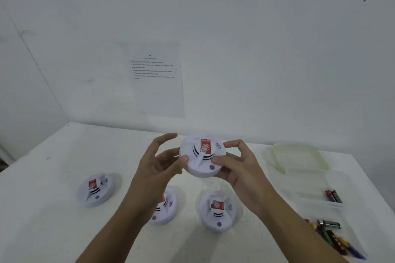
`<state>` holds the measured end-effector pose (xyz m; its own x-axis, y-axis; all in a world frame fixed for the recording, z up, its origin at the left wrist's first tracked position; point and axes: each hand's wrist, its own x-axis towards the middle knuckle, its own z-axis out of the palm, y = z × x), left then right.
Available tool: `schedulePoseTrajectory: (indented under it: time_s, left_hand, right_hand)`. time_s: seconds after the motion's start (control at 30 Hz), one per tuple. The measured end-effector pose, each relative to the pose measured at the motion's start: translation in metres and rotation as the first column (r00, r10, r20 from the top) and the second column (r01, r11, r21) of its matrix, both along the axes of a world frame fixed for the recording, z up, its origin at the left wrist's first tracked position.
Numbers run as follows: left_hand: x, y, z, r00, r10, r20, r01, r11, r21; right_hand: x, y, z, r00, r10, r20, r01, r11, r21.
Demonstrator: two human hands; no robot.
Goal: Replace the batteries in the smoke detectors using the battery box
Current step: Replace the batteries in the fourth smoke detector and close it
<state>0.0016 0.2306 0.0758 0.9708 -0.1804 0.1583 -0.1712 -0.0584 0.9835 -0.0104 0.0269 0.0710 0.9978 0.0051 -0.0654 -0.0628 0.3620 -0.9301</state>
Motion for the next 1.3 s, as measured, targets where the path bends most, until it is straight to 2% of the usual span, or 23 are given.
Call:
schedulePoseTrajectory:
  time_s: [0.1, 0.23, 0.43, 0.57, 0.73, 0.87, 1.3]
  left_hand:
    - [0.006, 0.007, 0.0, 1.0, -0.01, 0.027, 0.009, 1.0, 0.012]
    - [0.01, 0.012, -0.004, 0.998, 0.016, 0.063, -0.018, 0.999, 0.042]
    - [0.005, 0.019, -0.015, 0.996, -0.073, -0.051, 0.073, 0.997, 0.014]
    - [0.011, 0.032, -0.018, 0.993, -0.076, -0.088, 0.074, 0.997, -0.029]
    - [0.018, 0.047, -0.015, 0.982, -0.165, -0.087, 0.162, 0.986, -0.041]
    - [0.022, 0.057, -0.017, 0.971, -0.226, -0.073, 0.225, 0.974, -0.022]
    - [-0.012, 0.054, -0.061, 0.964, -0.224, -0.143, 0.225, 0.974, -0.015]
  right_hand:
    - [0.003, 0.013, -0.002, 1.0, 0.027, 0.013, -0.027, 1.0, -0.012]
    - [0.003, 0.032, -0.008, 0.999, -0.032, 0.04, 0.033, 0.999, -0.033]
    - [0.003, 0.056, -0.018, 0.987, -0.143, 0.078, 0.146, 0.988, -0.045]
    - [0.003, 0.063, -0.02, 0.99, -0.109, 0.092, 0.116, 0.99, -0.078]
    - [0.001, 0.064, -0.023, 0.986, -0.014, 0.164, 0.054, 0.969, -0.24]
    - [0.004, 0.066, -0.026, 0.979, 0.054, 0.195, 0.008, 0.953, -0.304]
    - [-0.023, 0.074, -0.075, 0.985, -0.022, 0.172, 0.079, 0.94, -0.333]
